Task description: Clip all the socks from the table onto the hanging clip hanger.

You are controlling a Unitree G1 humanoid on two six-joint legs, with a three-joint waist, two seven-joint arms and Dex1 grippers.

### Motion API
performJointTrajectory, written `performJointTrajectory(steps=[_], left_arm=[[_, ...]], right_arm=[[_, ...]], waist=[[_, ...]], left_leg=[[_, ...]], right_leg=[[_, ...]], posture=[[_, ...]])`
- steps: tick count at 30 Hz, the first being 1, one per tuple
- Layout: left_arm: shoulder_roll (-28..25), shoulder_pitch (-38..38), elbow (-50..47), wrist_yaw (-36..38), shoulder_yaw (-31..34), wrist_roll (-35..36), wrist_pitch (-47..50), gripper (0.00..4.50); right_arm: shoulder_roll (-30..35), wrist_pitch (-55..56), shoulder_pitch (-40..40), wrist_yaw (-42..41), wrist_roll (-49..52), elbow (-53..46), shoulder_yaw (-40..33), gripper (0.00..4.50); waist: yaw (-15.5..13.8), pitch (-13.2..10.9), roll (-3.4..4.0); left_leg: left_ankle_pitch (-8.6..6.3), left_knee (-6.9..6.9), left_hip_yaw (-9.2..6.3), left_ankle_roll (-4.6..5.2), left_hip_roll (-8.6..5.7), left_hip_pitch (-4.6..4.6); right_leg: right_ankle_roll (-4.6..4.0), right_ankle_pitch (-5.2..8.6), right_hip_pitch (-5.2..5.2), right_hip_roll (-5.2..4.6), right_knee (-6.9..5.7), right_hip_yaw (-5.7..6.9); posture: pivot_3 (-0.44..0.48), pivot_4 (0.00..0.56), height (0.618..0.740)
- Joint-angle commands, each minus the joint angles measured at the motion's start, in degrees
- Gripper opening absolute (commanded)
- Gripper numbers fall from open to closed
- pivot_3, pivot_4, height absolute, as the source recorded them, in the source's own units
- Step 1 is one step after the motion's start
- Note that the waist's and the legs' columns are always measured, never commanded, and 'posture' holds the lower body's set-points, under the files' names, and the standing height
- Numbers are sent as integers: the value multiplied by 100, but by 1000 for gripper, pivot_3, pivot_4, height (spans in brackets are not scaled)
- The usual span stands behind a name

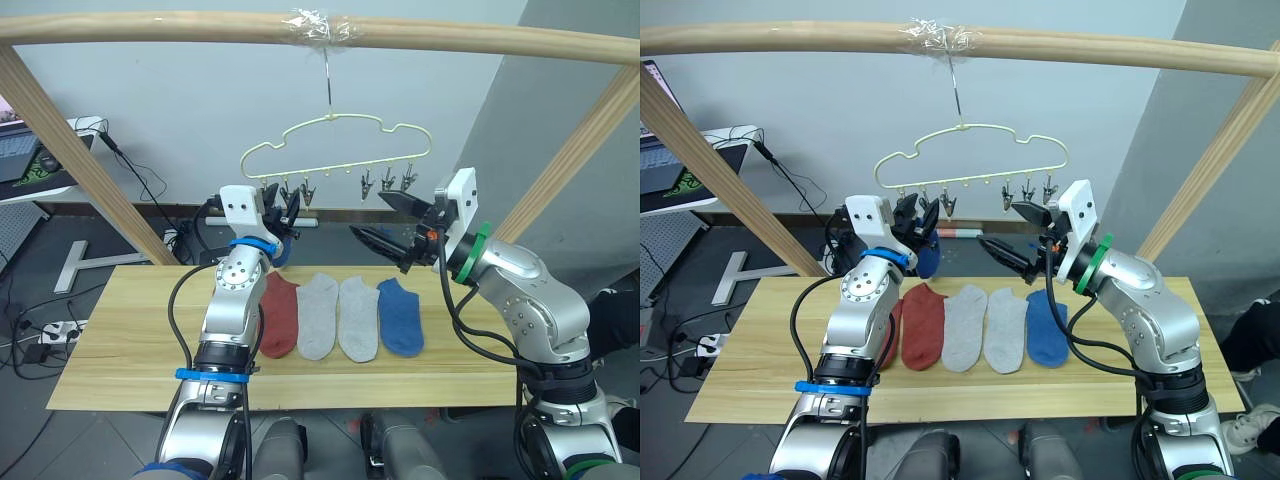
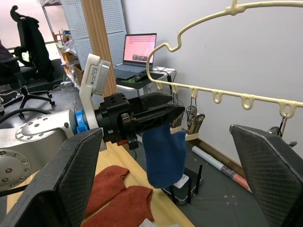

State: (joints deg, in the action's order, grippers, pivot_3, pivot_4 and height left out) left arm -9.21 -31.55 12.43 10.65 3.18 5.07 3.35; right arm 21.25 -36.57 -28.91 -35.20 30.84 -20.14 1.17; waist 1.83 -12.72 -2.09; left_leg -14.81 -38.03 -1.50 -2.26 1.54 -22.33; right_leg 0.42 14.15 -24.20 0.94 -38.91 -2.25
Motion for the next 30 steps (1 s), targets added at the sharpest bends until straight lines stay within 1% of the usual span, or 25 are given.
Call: performJointTrajectory(steps=[1,19,22,24,27,29,30], left_arm=[[-15,-103,-63,-44,19,-42,-94,2027],[7,-92,-105,-53,-7,-43,-76,2027],[11,-98,-106,-36,-5,-23,-69,1514],[12,-104,-98,-33,-4,-19,-62,918],[17,-80,-147,-30,0,-7,-54,298],[14,-85,-144,-24,8,0,-55,40],[13,-86,-147,-23,15,6,-51,16]], right_arm=[[16,34,-125,19,148,-298,-117,4500],[36,156,38,-28,98,-264,-85,4500],[9,146,12,2,96,-256,-62,4500],[0,142,-3,13,93,-247,-55,4500],[6,115,6,21,114,-287,-60,4500],[19,91,-11,16,136,-295,-75,4500],[26,83,-9,13,145,-303,-81,4500]], waist=[[0,0,0],[1,-1,0],[2,-1,0],[1,-1,0],[1,-1,0],[2,-1,0],[2,-1,0]], left_leg=[[0,0,0,0,0,0],[0,1,0,0,0,-1],[0,1,0,0,0,-1],[0,2,0,0,0,0],[0,2,0,0,0,-1],[0,3,1,0,0,0],[0,3,0,0,0,0]], right_leg=[[0,0,0,0,0,0],[1,1,0,0,2,0],[2,1,0,0,2,1],[2,1,0,0,3,0],[2,1,0,0,4,0],[2,1,0,0,4,0],[2,1,0,0,4,0]], posture=[[-48,188,740],[-47,202,740],[-47,203,740],[-47,203,740],[-44,206,740],[-43,208,740],[-42,209,740]])
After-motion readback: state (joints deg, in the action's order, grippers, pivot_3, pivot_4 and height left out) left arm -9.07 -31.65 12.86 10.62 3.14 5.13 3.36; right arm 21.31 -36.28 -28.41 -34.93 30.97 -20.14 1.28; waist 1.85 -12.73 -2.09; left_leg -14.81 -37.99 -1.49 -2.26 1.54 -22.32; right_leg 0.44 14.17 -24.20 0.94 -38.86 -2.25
